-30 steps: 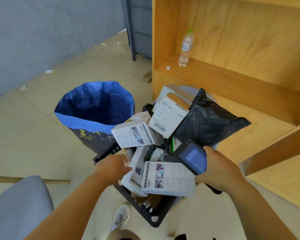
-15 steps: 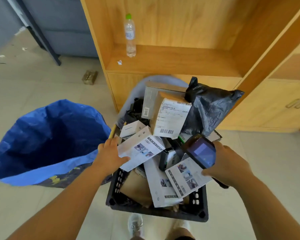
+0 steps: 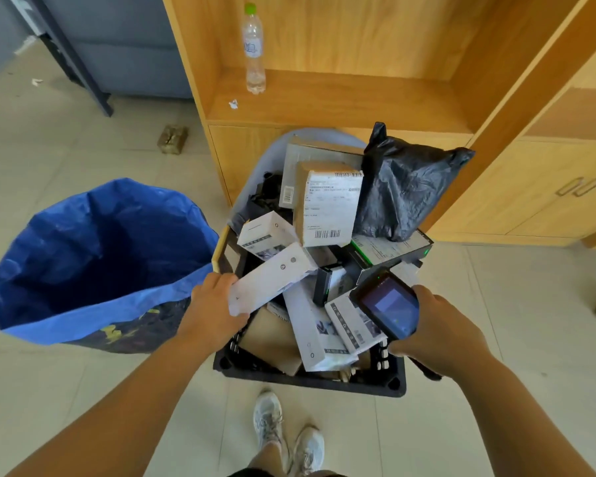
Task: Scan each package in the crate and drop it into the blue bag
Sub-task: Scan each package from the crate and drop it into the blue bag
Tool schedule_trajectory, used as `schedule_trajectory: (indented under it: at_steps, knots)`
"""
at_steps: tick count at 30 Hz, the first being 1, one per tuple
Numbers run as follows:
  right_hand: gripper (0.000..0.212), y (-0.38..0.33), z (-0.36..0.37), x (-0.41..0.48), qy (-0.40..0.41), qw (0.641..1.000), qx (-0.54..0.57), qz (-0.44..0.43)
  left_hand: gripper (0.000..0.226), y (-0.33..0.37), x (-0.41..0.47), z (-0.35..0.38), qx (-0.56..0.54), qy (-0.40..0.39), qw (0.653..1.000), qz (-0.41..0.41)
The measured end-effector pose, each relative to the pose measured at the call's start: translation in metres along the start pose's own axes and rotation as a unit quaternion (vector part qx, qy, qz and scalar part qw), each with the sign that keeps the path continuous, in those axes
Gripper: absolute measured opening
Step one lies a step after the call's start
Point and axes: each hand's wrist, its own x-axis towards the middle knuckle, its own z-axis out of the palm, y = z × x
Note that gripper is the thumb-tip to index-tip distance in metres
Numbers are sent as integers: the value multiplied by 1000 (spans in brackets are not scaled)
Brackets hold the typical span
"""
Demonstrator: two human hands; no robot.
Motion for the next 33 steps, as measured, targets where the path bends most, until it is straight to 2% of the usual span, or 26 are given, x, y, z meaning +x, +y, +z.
schedule_trajectory:
  at_steps: [3,5,8,10,14,16,18,20,22,23,25,27,30,33]
  knots:
    - [86,-2,8,-4,0,1000,2,-22,61,0,-27,9,62,32,997,33]
    - [86,-3,13,-6,-4,999,1,-33,62,1,-41,15,62,12,998,22]
    - [84,-5,20,-11,-12,999,3,-39,45,0,-57,23,76,-52,995,38]
    - [83,-7,25,-15,-14,999,3,-39,39,-1,-64,25,30,-79,996,13]
    - [80,-13,34,-26,0,999,11,-32,30,-8,-64,26,-57,-55,997,-24]
    - [79,-17,37,-30,2,1000,14,-25,34,-14,-57,24,-60,-40,997,-22]
    - [79,-24,39,-34,3,1000,9,-16,51,-22,-46,22,-55,-35,997,-31]
    - [82,-32,42,-36,9,1000,9,-2,76,-33,-34,21,-32,-63,996,-57]
    - [83,-42,44,-39,22,999,23,21,88,-43,-22,19,-44,-125,988,-78]
    - [83,-46,44,-40,28,999,29,31,85,-45,-18,20,-82,-160,981,-77]
    - [83,-59,47,-43,43,996,46,62,64,-48,-13,21,-158,-218,962,-56]
    - [80,-73,53,-49,63,991,69,96,46,-51,-10,18,-179,-240,953,-39]
    - [80,-93,68,-59,100,979,103,144,53,-54,-1,12,-148,-248,957,-10]
    - [94,-111,85,-69,125,967,130,180,62,-60,5,4,-130,-266,955,-13]
